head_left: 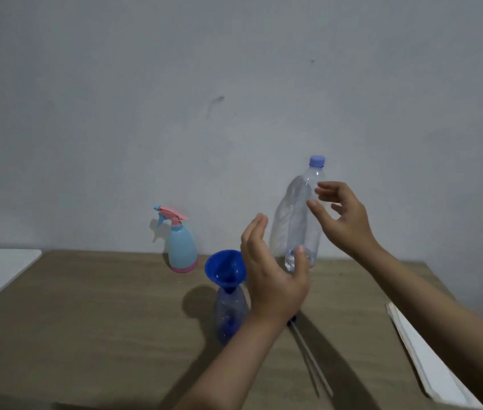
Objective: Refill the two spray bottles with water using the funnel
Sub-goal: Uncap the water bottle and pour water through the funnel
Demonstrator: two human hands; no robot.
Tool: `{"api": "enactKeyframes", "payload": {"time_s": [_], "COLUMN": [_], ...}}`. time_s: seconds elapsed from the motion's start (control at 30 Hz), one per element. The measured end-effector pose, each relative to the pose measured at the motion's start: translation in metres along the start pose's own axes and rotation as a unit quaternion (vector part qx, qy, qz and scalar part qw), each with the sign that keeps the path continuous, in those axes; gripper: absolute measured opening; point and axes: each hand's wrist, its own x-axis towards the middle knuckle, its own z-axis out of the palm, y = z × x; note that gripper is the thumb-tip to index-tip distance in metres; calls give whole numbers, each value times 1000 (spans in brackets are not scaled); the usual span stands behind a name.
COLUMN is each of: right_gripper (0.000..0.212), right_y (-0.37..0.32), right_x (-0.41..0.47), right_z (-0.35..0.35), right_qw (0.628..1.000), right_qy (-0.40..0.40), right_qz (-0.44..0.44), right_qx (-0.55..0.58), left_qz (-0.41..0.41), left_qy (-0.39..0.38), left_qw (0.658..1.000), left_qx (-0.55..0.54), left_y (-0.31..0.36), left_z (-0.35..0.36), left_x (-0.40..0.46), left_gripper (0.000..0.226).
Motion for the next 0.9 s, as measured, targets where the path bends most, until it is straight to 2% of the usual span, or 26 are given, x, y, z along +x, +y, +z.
{"api": "enactKeyframes", "payload": {"time_s": [0.13, 0.3, 0.4, 0.5, 0.7, 0.9], "right_gripper": [33, 51, 55, 51, 25, 22], "right_y": [12, 30, 41, 50, 48, 32], "right_x": [47, 93, 110, 116, 115, 99], "right_z": [-14, -20, -20, -18, -10, -15], "right_qw": [997, 985, 968, 963, 986, 987], "right_qy": [23, -28, -87, -112, -18, 35], "right_qz": [-29, -12, -2, -7, -21, -46], "right_qx": [-71, -169, -236, -245, -166, -148], "left_qz": [-116, -216, -228, -246, -258, -232], "left_qy": [-107, -143, -156, -165, -178, -178], "left_qw": [987, 964, 959, 953, 948, 954], "left_qx": [15, 56, 63, 62, 54, 62], "left_y": [-13, -47, -64, -72, -73, -60], "left_z": [64, 125, 146, 160, 166, 157], "left_x": [27, 62, 76, 82, 78, 65], "left_gripper": [71, 84, 91, 92, 93, 81]}}
